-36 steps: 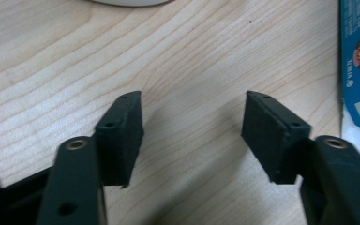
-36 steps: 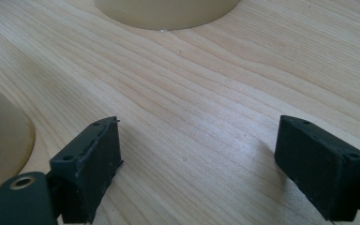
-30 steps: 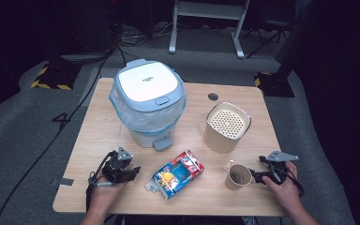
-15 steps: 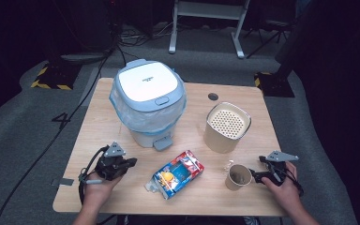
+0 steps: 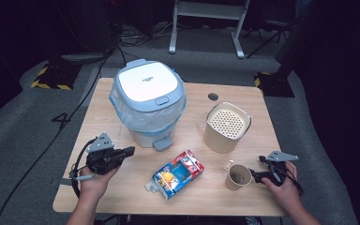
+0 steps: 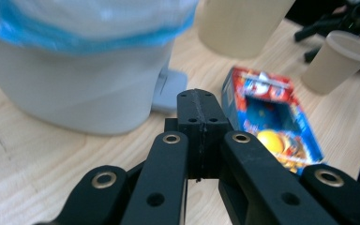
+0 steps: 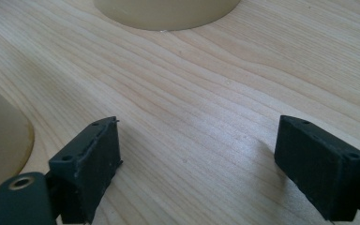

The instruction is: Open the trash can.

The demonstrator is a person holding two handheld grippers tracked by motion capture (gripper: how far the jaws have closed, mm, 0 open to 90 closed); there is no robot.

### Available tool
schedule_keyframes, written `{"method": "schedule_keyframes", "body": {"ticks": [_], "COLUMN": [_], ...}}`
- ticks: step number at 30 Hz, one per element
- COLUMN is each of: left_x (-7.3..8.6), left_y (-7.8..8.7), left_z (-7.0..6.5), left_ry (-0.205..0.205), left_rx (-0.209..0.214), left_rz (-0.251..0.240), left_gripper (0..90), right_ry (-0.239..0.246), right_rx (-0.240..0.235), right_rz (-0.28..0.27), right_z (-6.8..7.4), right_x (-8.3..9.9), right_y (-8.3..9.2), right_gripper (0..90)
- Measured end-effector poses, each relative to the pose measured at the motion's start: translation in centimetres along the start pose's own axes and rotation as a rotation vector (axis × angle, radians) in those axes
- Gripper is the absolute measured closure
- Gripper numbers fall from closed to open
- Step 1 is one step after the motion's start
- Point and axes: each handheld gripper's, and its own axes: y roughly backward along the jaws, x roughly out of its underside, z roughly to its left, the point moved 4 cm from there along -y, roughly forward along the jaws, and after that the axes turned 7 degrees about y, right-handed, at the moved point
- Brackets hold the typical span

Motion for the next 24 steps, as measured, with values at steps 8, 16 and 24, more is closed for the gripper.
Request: {"method": "schedule_keyframes", "body": {"ticks": [8, 16, 24], "left_x": [-2.6, -5.4, -9.0], "left_y": [1.2, 2.1, 2.2], "left_z": [-0.7, -1.5, -2.4], "left_ry": [-0.001, -0.043, -0.093], "left_rx": [0.061, 0.074, 0.071], "left_rz": [-0.103, -0.153, -0.151], "left_gripper": [90.0, 90.0, 90.0], "right_ry": [0.0, 0.0, 0.0], "right_rx": [0.0, 0.0, 0.0], "right_rz": [0.0, 0.0, 0.0], "right_z": [0.0, 0.0, 0.0], "right_x": [0.0, 0.0, 0.0], "right_y": [0.0, 0.0, 0.0], "right_gripper": [14.6, 14.6, 14.6]}}
